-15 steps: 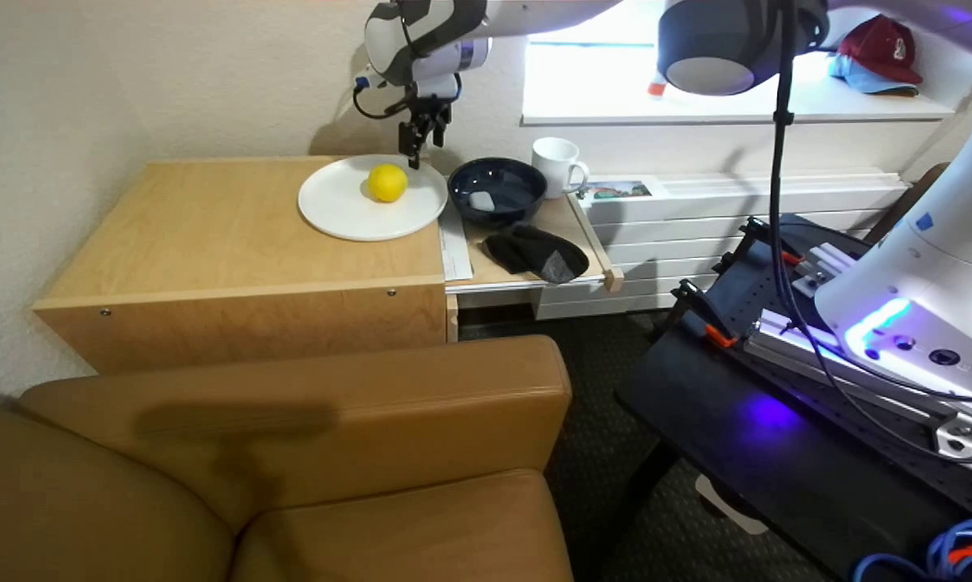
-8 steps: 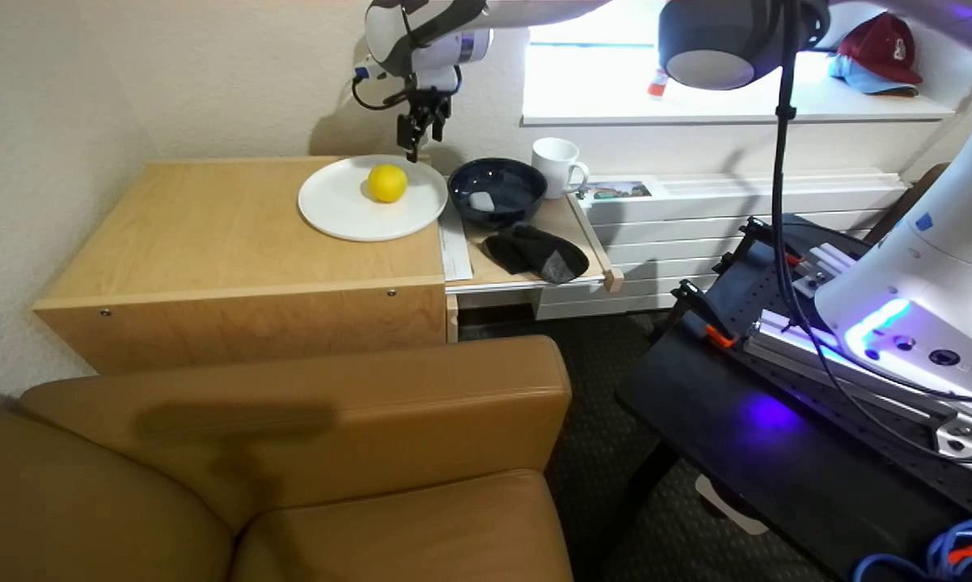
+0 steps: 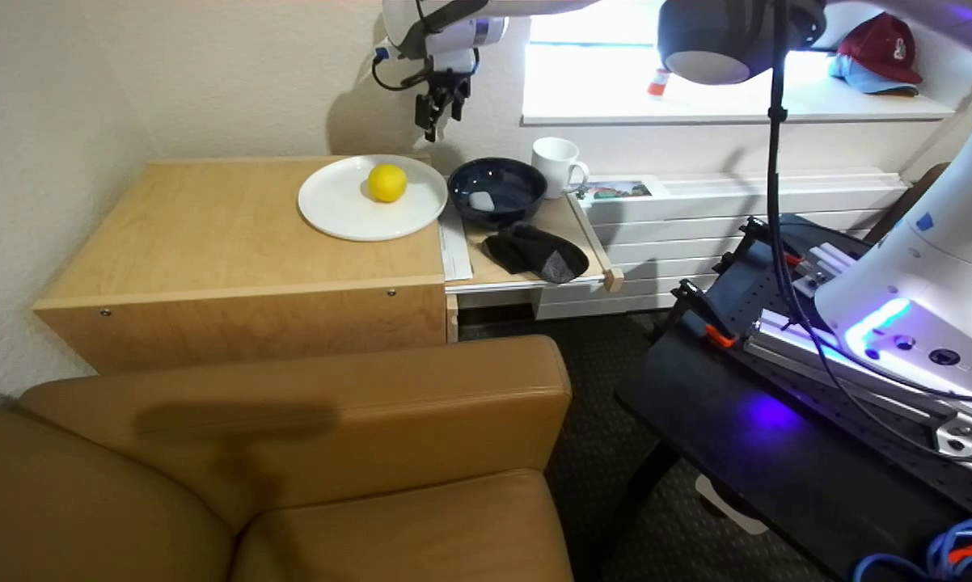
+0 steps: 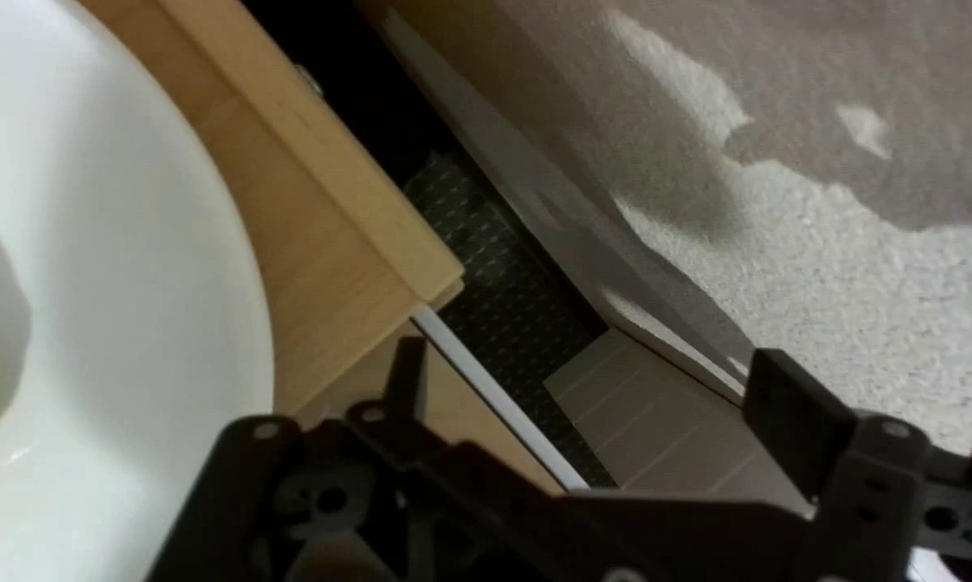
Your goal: Move the plate forward
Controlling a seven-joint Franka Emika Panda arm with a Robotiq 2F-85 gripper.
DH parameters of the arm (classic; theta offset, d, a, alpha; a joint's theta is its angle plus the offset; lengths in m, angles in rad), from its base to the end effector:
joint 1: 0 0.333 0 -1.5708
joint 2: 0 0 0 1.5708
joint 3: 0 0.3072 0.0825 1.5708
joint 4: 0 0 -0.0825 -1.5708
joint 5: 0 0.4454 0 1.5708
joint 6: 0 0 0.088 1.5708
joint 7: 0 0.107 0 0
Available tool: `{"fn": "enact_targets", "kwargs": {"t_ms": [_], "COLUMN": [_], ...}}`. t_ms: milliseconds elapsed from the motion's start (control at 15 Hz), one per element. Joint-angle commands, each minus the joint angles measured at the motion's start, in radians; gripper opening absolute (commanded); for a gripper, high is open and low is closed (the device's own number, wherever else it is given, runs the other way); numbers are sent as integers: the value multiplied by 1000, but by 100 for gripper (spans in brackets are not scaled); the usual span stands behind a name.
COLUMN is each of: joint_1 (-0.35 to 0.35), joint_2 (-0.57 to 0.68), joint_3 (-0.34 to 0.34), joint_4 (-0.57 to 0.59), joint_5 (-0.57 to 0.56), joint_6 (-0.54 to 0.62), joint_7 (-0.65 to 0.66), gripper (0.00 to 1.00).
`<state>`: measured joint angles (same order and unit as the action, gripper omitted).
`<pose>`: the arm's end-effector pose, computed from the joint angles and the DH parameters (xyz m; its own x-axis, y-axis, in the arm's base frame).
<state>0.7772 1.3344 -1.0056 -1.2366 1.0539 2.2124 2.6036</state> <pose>0.7962 0.0838 0.1236 -0.9464 -0.2874 -0.1476 -0.2632 0.9507 -0.1636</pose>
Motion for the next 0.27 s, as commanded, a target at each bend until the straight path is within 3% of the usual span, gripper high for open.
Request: {"fn": "enact_targets", "kwargs": {"t_ms": [0,200], "joint_1": [-2,-1], "joint_2": [0,3], "joint_3": [-4,-4], "joint_4": [-3,-5], "joint_5": [-1,-1], "joint_6": [-14,-16], "joint_7": [0,0], "gripper": [100,100]}}
